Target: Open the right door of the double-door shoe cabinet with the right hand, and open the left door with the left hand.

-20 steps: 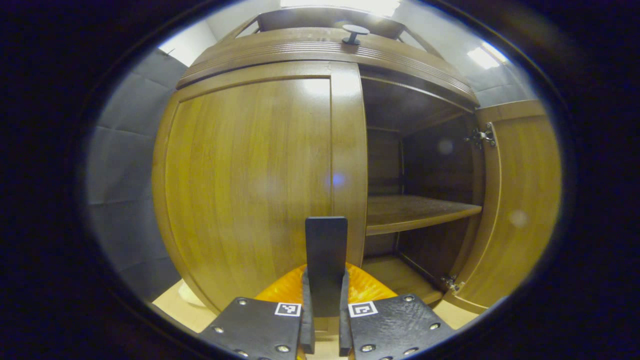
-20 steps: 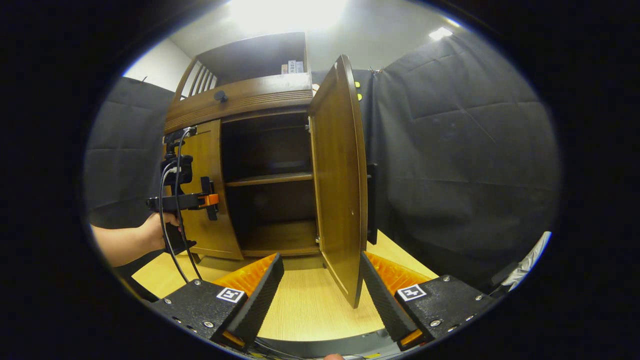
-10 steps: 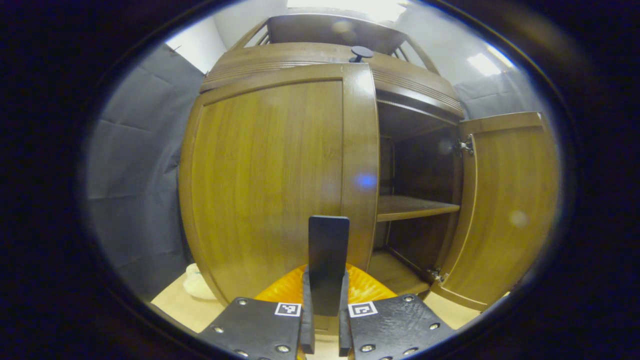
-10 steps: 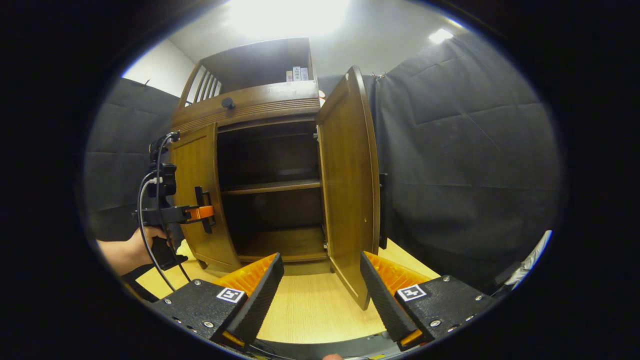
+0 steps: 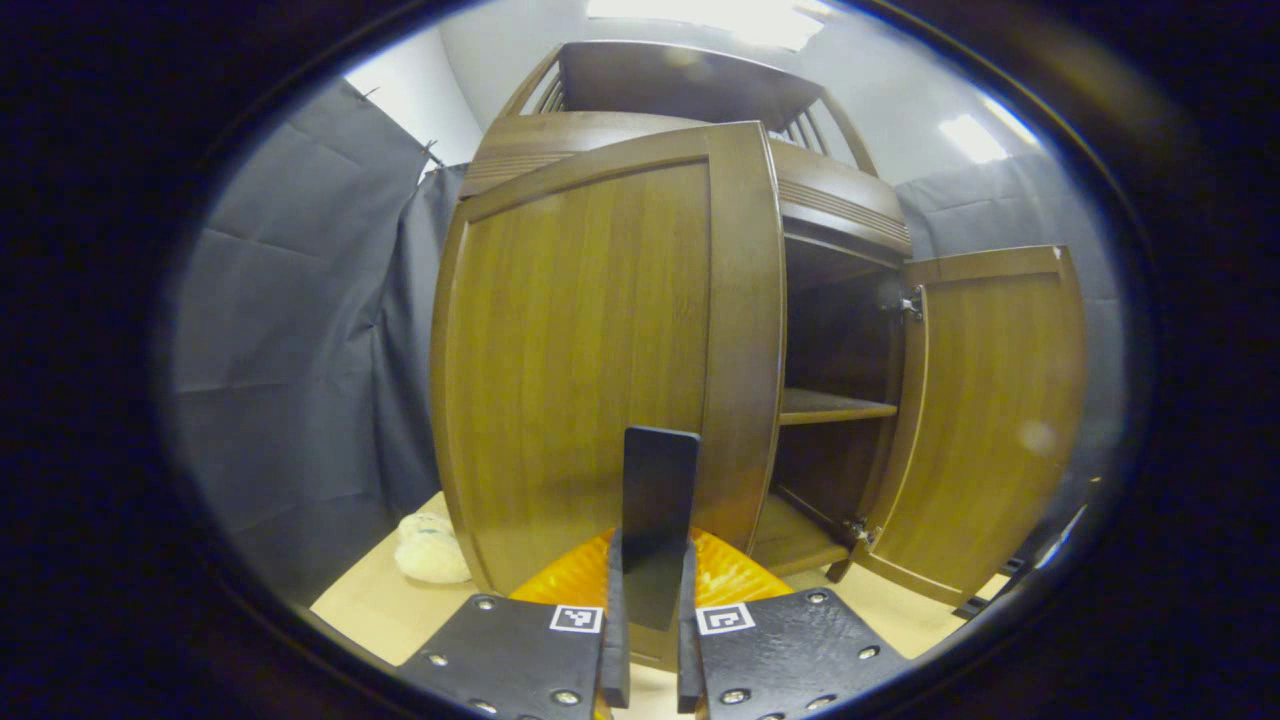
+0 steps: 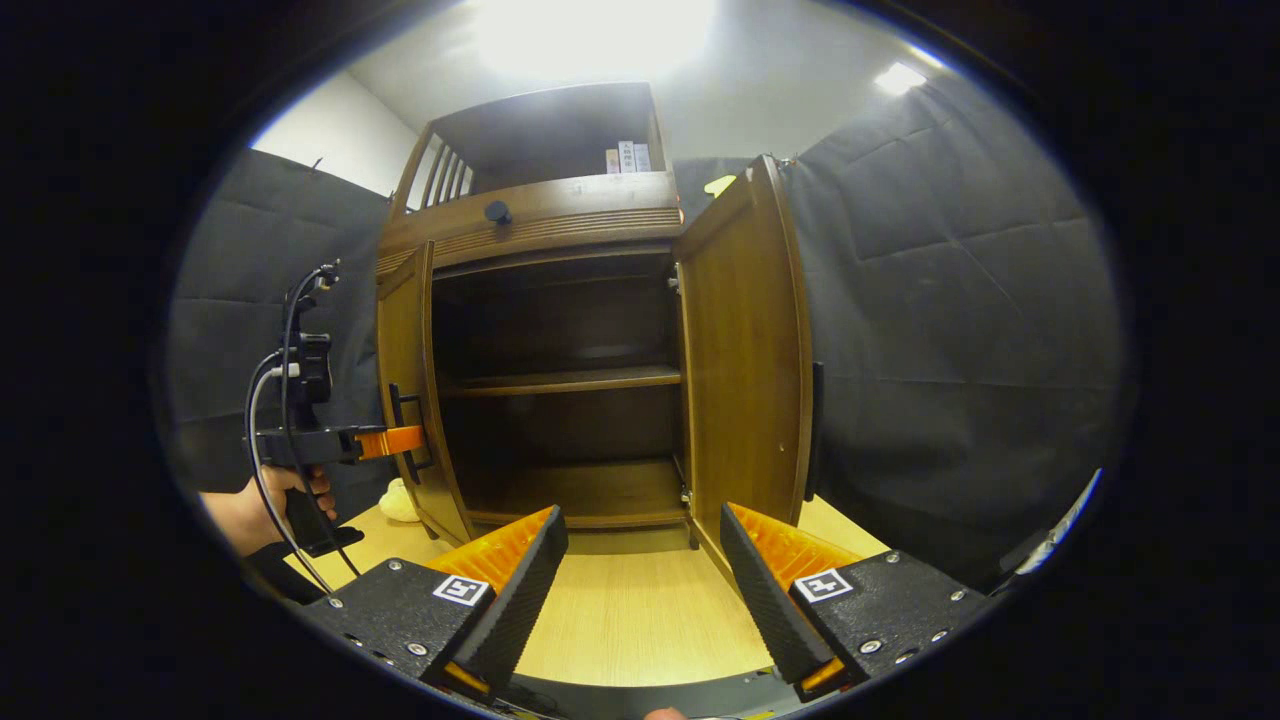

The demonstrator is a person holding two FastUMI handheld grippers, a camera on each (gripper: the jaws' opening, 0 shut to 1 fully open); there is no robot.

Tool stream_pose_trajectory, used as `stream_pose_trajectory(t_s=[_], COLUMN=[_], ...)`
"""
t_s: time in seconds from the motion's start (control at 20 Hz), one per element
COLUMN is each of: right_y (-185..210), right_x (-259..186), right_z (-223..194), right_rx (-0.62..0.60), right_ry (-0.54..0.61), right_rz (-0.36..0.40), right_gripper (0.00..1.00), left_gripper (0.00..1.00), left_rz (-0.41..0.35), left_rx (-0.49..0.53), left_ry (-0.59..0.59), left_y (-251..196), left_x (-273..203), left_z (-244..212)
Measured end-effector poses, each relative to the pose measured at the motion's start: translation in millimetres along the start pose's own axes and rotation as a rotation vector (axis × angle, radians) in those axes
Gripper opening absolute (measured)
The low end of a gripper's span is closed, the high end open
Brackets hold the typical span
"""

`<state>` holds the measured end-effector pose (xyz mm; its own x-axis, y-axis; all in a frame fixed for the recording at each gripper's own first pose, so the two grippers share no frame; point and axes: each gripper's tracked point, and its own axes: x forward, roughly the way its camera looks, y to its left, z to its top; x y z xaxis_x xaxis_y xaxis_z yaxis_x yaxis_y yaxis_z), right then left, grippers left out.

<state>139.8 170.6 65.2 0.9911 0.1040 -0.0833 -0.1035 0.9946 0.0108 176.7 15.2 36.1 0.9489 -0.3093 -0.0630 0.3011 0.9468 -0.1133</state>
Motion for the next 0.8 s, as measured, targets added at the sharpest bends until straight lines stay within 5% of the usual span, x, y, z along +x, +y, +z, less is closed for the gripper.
stream_pose_trajectory(t_s=[0.05, 0.2, 0.5, 0.55, 0.6, 0.8], right_y=[5.4, 17.9, 34.6, 36.4, 37.5, 43.9], right_x=[-1.7, -6.2, -13.4, -15.3, -16.8, -13.9], right_z=[0.1, -2.2, -3.3, -3.0, -3.0, -4.7], right_rx=[0.001, -0.006, -0.019, -0.02, -0.019, -0.014], right_ry=[0.0, 0.005, 0.004, 0.003, 0.002, 0.009], right_rz=[0.009, 0.028, 0.055, 0.061, 0.064, 0.078], right_gripper=[0.95, 0.94, 0.94, 0.95, 0.94, 0.94], left_gripper=[0.12, 0.22, 0.25, 0.19, 0.25, 0.18], left_rz=[0.002, 0.015, 0.058, 0.065, 0.071, 0.1], left_rx=[-0.004, -0.004, -0.019, -0.021, -0.024, -0.016], left_ry=[0.0, -0.004, -0.004, -0.005, -0.01, -0.025], left_y=[0.3, 3.7, 5.7, 5.6, 5.1, 4.2], left_x=[0.1, -3.1, -11.3, -14.0, -16.9, -36.2], left_z=[9.4, 29.5, 54.2, 56.6, 61.4, 88.9])
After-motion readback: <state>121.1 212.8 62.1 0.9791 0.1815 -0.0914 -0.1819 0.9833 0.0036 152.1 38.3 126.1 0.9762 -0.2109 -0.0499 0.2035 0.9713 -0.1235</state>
